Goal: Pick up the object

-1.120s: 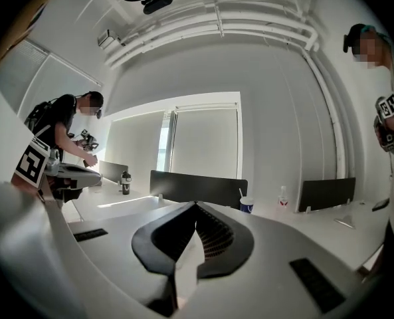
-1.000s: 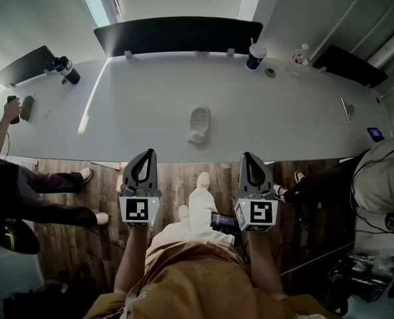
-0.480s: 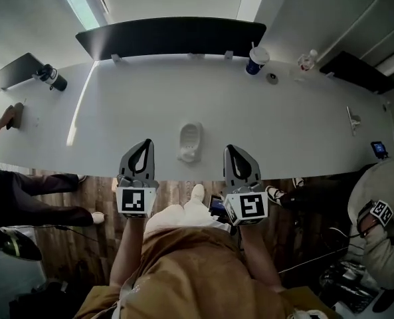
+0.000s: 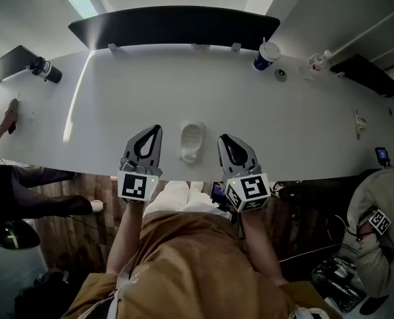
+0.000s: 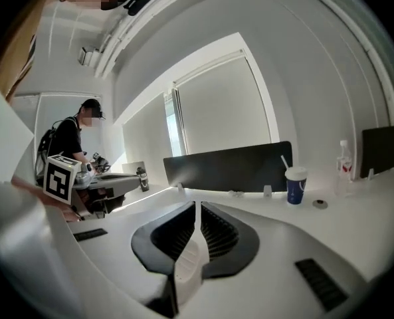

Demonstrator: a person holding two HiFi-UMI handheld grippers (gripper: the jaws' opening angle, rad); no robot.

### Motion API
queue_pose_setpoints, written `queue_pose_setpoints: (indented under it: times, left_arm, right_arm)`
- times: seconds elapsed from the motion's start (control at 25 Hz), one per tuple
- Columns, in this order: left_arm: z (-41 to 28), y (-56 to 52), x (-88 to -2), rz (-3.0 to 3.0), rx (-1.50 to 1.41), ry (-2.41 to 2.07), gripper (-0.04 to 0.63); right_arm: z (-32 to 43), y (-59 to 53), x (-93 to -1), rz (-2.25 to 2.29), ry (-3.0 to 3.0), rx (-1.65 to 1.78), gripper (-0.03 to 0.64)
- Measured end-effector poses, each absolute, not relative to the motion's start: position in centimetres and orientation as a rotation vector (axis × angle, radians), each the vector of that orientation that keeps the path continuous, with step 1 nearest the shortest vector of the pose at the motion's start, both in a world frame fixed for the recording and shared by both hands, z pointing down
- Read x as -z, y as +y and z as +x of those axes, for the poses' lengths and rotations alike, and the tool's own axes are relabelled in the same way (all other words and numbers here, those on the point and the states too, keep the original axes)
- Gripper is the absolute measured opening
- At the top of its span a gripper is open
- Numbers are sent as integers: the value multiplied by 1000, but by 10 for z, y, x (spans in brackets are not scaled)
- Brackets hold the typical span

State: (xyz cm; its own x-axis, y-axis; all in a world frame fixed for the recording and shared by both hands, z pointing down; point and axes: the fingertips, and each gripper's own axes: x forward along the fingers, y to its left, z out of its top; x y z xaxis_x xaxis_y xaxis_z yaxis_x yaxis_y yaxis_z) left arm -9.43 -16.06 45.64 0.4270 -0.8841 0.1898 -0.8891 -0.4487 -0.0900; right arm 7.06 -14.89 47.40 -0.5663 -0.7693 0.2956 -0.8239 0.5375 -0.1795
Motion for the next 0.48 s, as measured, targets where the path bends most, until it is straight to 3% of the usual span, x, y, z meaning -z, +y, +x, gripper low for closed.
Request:
queue_pose_setpoints:
  times: [0.2, 0.4, 0.48]
  left_arm:
    - [-95, -175, -479, 2606, -378, -1587, 6]
    - [-91, -185, -510, 2558, -426, -1486, 6]
    - [-81, -184, -534, 2529, -468, -1323, 6]
  right_arm:
    - [58, -160, -509, 1248, -2568, -602, 16]
    - [48, -159, -552, 1135, -2492, -802, 95]
    - [47, -156, -569, 1103, -2454, -885, 97]
